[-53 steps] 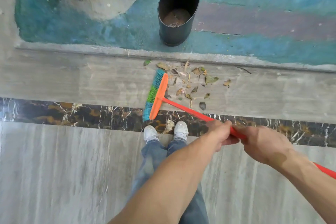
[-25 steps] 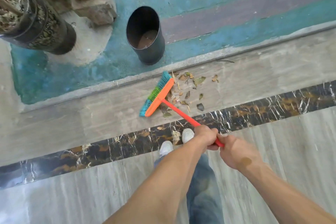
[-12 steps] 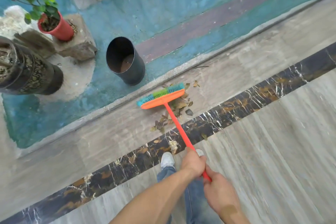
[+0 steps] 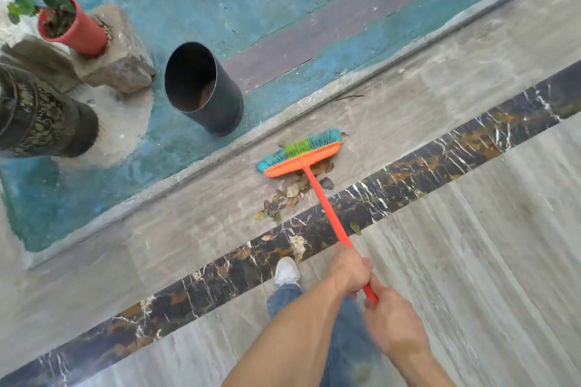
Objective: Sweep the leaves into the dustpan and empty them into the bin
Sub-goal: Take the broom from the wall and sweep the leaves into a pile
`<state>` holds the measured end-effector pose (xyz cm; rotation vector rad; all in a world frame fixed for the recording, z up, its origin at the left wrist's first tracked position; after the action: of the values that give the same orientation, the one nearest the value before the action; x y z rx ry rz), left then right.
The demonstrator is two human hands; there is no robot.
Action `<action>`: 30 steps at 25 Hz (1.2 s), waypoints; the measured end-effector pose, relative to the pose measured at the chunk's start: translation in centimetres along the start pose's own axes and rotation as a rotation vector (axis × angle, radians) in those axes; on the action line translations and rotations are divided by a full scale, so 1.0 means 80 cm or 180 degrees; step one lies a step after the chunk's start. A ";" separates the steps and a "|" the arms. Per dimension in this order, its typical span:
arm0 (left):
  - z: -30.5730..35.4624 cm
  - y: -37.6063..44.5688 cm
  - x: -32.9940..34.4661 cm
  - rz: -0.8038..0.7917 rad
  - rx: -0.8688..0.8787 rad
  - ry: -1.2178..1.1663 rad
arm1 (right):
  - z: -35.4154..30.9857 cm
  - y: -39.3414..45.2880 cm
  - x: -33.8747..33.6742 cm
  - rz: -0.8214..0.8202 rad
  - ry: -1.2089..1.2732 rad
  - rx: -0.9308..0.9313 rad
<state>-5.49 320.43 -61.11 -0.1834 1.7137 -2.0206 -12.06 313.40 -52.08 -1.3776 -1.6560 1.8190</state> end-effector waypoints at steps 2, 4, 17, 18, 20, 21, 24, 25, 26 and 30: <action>-0.003 -0.023 0.034 -0.0265 -0.0038 0.0030 | 0.017 -0.034 -0.014 -0.0086 -0.0051 0.0122; -0.007 -0.047 0.058 -0.0468 -0.0118 0.0061 | 0.026 -0.061 -0.016 -0.0223 -0.0111 0.0078; 0.202 0.044 -0.003 -0.0052 0.1021 0.1581 | 0.021 0.059 -0.115 0.0940 0.1678 0.0593; 0.219 0.063 -0.008 0.0048 0.1091 0.1693 | 0.018 0.081 -0.122 0.1055 0.1760 0.0654; 0.248 0.097 -0.014 0.0127 0.1196 0.1752 | 0.010 0.123 -0.133 0.1165 0.1894 0.0738; 0.258 0.109 -0.018 0.0133 0.1219 0.1768 | 0.006 0.137 -0.137 0.1178 0.1933 0.0739; 0.258 0.125 -0.022 0.0078 0.1213 0.1796 | 0.000 0.153 -0.133 0.1055 0.2039 0.0601; 0.250 0.121 -0.018 0.0011 0.1195 0.1727 | 0.001 0.147 -0.129 0.1025 0.1956 0.0553; 0.237 0.117 -0.011 -0.0055 0.1163 0.1629 | 0.003 0.139 -0.124 0.1045 0.1811 0.0480; 0.164 0.072 0.010 -0.0171 0.0881 0.1236 | 0.020 0.083 -0.086 0.0792 0.1182 0.0327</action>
<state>0.62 307.75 -64.07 0.2750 1.6280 -2.4275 -7.65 305.36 -55.30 -1.8090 -1.2329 1.6154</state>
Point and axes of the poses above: each hand's wrist, its own y-axis towards the middle knuckle, its own x-axis out of the palm, z = x × y, the point moved 8 cm from there along y, towards the middle knuckle, and after that the axes turned 1 degree about x, right-handed, at the moved point
